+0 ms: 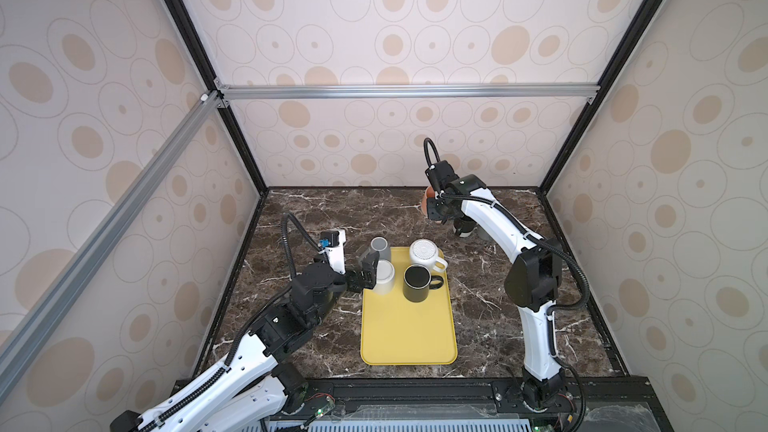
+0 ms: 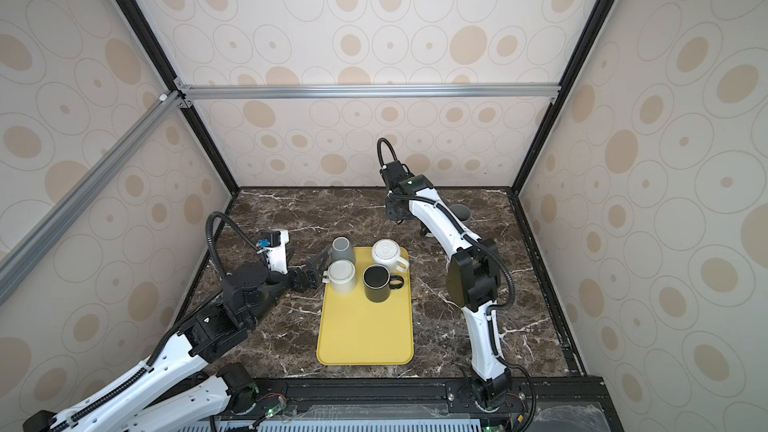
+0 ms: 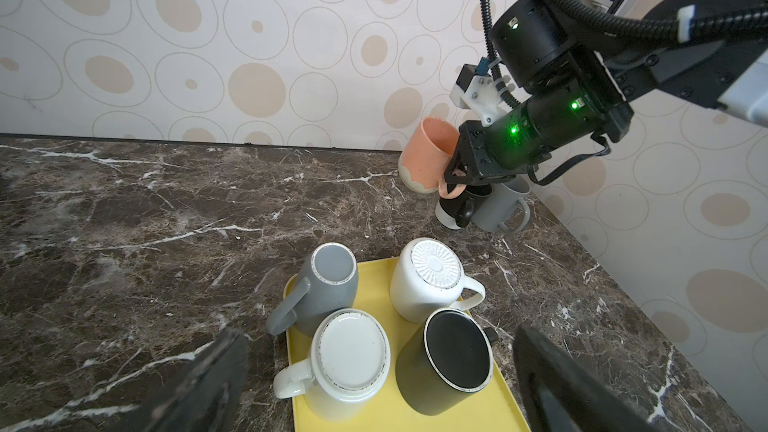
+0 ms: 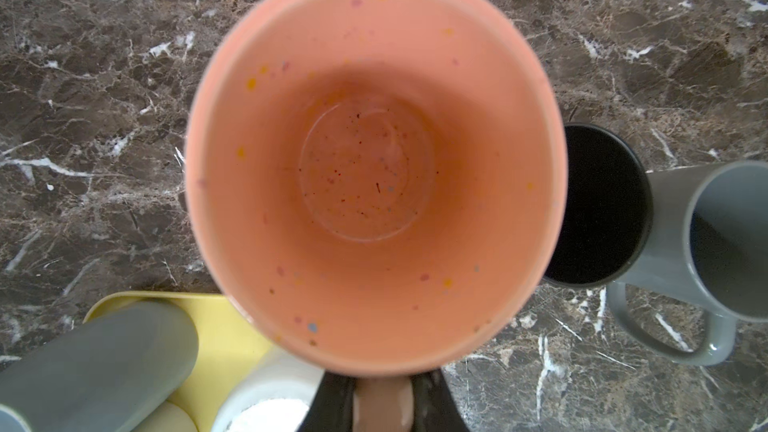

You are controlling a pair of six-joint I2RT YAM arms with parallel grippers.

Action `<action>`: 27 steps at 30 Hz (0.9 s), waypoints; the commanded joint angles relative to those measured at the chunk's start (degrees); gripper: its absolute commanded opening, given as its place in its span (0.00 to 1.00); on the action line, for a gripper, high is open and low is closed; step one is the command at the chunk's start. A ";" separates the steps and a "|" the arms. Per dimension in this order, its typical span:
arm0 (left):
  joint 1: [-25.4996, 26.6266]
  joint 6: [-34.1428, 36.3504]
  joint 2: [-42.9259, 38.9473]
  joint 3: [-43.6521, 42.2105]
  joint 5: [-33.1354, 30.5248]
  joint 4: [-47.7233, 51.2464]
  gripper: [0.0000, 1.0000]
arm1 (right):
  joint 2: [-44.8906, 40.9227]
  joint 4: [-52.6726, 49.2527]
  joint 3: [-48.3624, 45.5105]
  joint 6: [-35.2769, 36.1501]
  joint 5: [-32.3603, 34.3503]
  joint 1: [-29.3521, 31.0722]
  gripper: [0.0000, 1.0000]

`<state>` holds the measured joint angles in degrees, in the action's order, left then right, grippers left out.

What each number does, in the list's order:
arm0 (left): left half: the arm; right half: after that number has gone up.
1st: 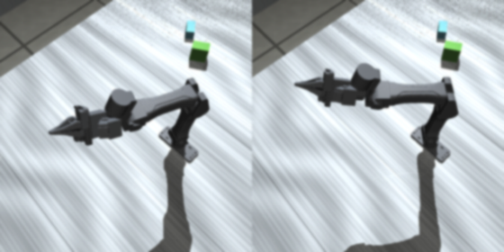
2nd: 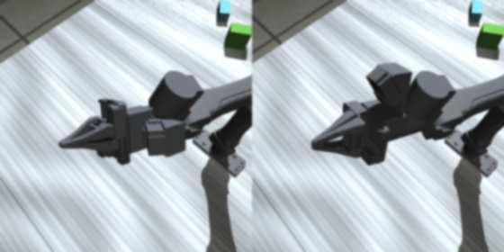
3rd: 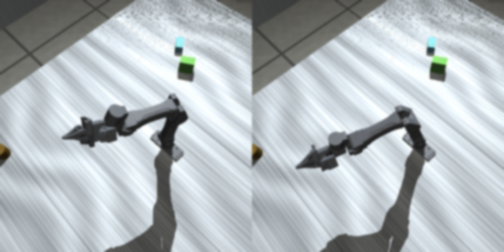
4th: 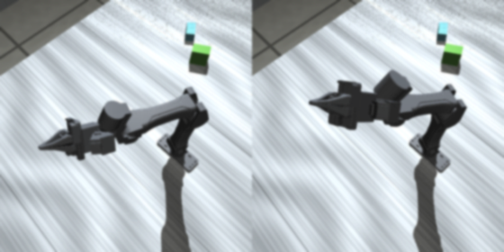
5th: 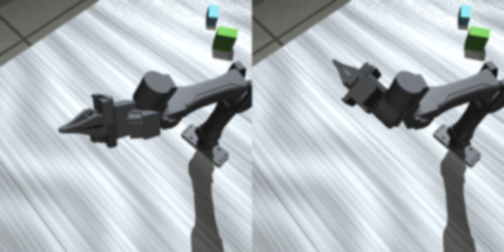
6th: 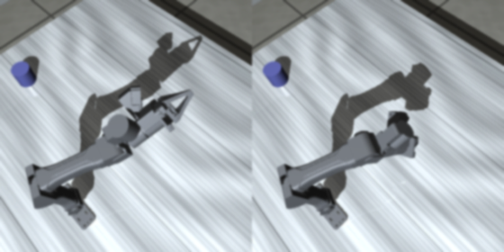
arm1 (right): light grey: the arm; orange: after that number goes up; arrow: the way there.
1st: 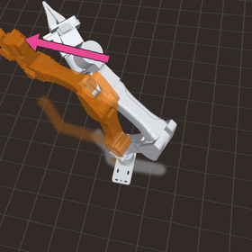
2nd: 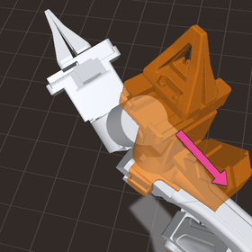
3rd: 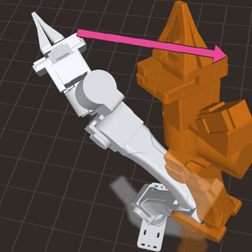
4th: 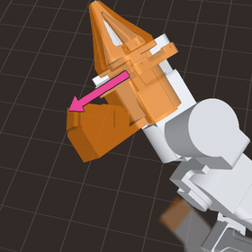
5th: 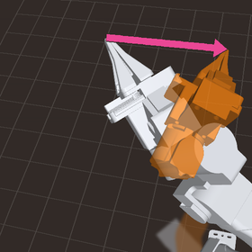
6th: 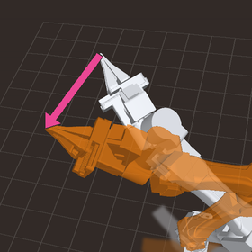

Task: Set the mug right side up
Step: 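Lower the pink mug upright beside the black-and-white mug with the right gripper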

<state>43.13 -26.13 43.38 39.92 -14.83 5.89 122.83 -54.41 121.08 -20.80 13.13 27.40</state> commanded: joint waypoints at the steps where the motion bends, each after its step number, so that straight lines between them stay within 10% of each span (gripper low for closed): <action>1: -0.37 -0.06 0.04 -0.32 0.91 -2.11 1.00 | -0.03 3.86 1.06 1.11 2.13 -0.45 0.00; 27: -0.42 -1.99 -0.79 -3.18 2.59 -3.25 1.00 | 6.16 7.91 -2.70 1.55 3.17 -1.87 0.00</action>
<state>43.11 -27.59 42.85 36.80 -12.71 3.81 130.08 -49.47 118.87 -19.35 13.98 25.91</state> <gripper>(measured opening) 0.998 0.184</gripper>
